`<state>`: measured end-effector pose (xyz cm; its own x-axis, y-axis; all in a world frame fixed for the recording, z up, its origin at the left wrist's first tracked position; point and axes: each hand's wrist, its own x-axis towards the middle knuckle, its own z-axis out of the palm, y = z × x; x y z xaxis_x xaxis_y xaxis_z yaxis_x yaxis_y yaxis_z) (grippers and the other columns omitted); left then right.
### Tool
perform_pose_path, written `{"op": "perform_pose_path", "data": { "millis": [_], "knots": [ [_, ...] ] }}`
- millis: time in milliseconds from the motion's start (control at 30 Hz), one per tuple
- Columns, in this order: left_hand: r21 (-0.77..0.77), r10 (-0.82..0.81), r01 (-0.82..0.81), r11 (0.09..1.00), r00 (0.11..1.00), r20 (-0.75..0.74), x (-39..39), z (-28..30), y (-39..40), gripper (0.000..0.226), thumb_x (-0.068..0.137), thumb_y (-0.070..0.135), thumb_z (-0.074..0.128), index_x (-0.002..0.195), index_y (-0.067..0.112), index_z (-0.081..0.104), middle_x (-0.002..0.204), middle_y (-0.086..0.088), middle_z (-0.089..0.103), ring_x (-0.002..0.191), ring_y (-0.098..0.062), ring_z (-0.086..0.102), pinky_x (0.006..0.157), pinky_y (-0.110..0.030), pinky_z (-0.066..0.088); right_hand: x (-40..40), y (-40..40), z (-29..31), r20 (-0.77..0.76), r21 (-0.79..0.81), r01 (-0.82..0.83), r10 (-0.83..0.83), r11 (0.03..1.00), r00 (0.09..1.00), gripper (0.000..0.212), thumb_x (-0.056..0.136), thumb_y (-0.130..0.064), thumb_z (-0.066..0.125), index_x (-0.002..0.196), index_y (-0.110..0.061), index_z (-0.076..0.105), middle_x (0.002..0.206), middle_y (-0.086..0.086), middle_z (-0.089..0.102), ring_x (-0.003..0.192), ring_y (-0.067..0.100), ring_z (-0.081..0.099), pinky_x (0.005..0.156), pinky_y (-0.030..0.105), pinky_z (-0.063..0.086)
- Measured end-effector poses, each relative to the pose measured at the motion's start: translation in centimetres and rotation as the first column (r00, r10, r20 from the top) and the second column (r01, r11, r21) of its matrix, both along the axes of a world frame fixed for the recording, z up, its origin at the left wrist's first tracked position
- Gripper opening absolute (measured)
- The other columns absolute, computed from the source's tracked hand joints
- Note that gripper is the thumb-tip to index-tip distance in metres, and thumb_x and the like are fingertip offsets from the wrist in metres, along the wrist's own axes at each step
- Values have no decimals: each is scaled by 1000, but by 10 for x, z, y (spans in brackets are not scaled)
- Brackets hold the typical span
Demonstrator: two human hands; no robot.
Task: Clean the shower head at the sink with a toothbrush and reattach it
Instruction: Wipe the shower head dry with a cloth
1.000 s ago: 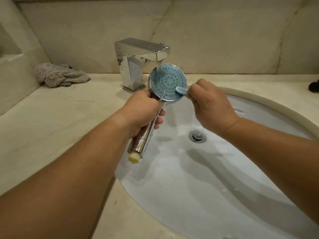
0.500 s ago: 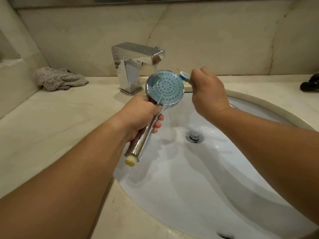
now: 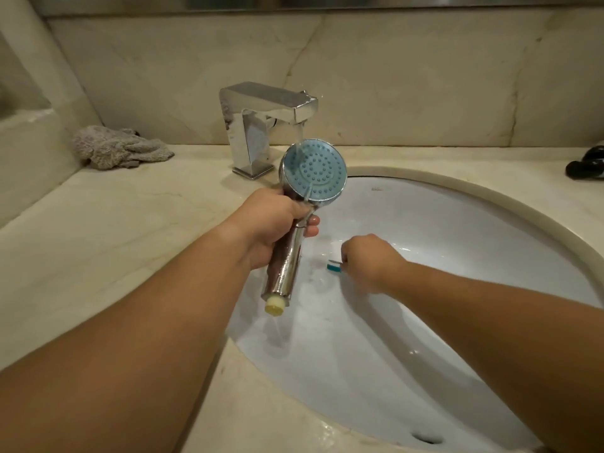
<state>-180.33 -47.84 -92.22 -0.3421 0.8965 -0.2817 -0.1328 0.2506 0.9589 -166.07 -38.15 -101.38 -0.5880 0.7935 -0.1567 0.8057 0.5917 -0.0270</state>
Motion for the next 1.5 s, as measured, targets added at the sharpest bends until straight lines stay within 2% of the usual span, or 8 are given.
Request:
{"op": "perform_pose_path", "data": {
  "millis": [200, 300, 400, 500, 767, 867, 1067, 1500],
  "knots": [
    [-19, 35, -34, 999, 997, 71, 1, 1, 2, 27, 103, -2, 50, 128, 2, 61, 98, -17, 71, 74, -20, 71, 52, -21, 54, 4, -10, 4, 84, -5, -1, 2, 1000, 996, 11, 87, -11, 53, 78, -12, 60, 73, 4, 54, 66, 23, 50, 54, 25, 34],
    [-50, 61, -57, 997, 994, 92, 0, 1, 1, 23, 103, -1, 52, 122, 2, 64, 101, -17, 74, 75, -21, 75, 52, -22, 56, 0, -6, 27, -144, -30, 57, -61, 998, 988, 27, 96, -31, 54, 93, -9, 69, 86, 6, 66, 83, 28, 60, 70, 29, 47],
    [-61, 67, -60, 996, 990, 127, 0, 1, 0, 22, 103, -1, 50, 119, 4, 64, 104, -18, 74, 81, -23, 74, 58, -27, 58, -5, -9, 63, -629, -457, 80, -385, 886, 676, 38, 100, -40, 46, 102, -9, 67, 89, 8, 71, 85, 25, 68, 83, 41, 56],
    [-64, 72, -64, 996, 988, 134, 0, 0, 1, 28, 102, 1, 49, 123, 10, 66, 113, -19, 74, 90, -25, 70, 72, -37, 57, -11, -20, 83, -670, -689, -106, -575, 717, 470, 43, 100, -51, 39, 112, -15, 60, 96, 8, 71, 91, 23, 69, 84, 40, 57],
    [-91, 124, -112, 990, 983, 137, 7, 5, -1, 28, 101, -2, 49, 118, 11, 66, 100, -12, 77, 96, -27, 74, 83, -51, 60, -20, -29, 77, -699, -705, -268, -582, 656, 415, 28, 101, -39, 46, 125, -26, 54, 104, 8, 71, 89, 30, 72, 78, 47, 59],
    [-128, 136, -128, 983, 989, 53, 8, 9, -1, 26, 100, -1, 51, 117, 12, 67, 94, -6, 73, 95, -22, 68, 83, -42, 53, -18, -28, 80, -727, -678, -293, -553, 674, 407, 28, 102, -33, 45, 128, -25, 52, 102, 9, 71, 86, 32, 72, 78, 49, 59],
    [-127, 117, -113, 985, 993, 26, 9, 4, -10, 36, 97, -6, 53, 126, 11, 64, 108, -11, 78, 101, -28, 75, 87, -48, 61, -9, -31, 78, -704, -702, -297, -568, 647, 426, 23, 102, -25, 45, 121, -23, 57, 104, 8, 71, 90, 32, 72, 84, 51, 57],
    [61, -17, 21, 998, 998, -68, 26, 27, -24, 28, 93, -1, 59, 115, 15, 68, 107, -4, 77, 106, -25, 73, 98, -52, 56, 17, -42, 110, -816, -568, -315, -473, 760, 332, 35, 97, -16, 52, 131, -26, 49, 108, 0, 71, 90, 22, 72, 79, 45, 56]
  ]
}}
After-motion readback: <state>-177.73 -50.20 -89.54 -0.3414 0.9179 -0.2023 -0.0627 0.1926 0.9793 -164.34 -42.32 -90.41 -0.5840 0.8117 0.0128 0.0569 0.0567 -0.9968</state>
